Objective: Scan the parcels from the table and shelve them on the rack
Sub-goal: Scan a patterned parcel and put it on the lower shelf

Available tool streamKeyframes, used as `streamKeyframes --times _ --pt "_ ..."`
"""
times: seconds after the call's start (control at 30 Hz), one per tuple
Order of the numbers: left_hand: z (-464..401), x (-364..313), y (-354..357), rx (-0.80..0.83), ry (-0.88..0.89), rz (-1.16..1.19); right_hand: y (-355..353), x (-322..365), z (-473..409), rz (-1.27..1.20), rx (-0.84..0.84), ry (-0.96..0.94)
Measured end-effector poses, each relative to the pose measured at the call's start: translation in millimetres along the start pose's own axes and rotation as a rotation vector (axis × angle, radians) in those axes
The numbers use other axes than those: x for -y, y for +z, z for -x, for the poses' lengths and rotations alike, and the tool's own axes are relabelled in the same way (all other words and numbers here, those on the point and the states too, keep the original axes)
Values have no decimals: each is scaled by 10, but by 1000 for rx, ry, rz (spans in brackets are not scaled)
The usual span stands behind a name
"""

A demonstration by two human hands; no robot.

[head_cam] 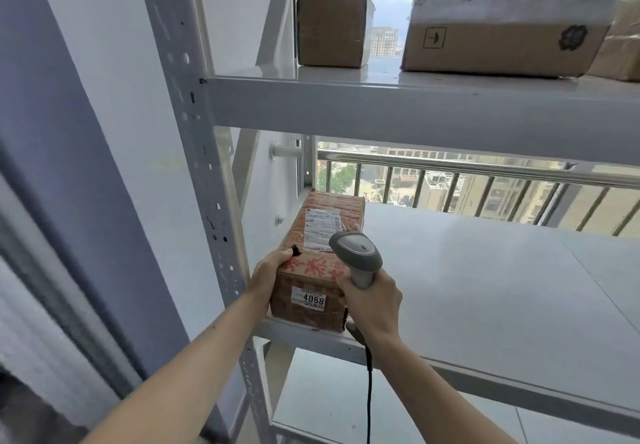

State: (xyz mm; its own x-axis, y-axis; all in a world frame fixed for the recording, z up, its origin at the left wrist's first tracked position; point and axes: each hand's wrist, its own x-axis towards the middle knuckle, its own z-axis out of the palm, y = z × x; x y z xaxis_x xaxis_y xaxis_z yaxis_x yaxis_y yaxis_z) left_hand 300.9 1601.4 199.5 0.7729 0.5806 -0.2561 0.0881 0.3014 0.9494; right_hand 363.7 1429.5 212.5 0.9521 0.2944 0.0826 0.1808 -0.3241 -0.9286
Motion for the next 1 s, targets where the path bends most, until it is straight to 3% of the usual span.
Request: streamKeyframes --times 0.37,0.57,0.73,1.0 --pt "4 26 -54 -108 95 -93 23 -25 54 -6 -11 13" --pt "94 6 10 -252 271 -254 -17 -6 53 -12 1 -5" --pt "122 -136 78 -379 422 -530 -118 -24 30 -16 -9 12" --pt "198 -468 490 -325 723 -792 -533 -43 86 -38 -106 7"
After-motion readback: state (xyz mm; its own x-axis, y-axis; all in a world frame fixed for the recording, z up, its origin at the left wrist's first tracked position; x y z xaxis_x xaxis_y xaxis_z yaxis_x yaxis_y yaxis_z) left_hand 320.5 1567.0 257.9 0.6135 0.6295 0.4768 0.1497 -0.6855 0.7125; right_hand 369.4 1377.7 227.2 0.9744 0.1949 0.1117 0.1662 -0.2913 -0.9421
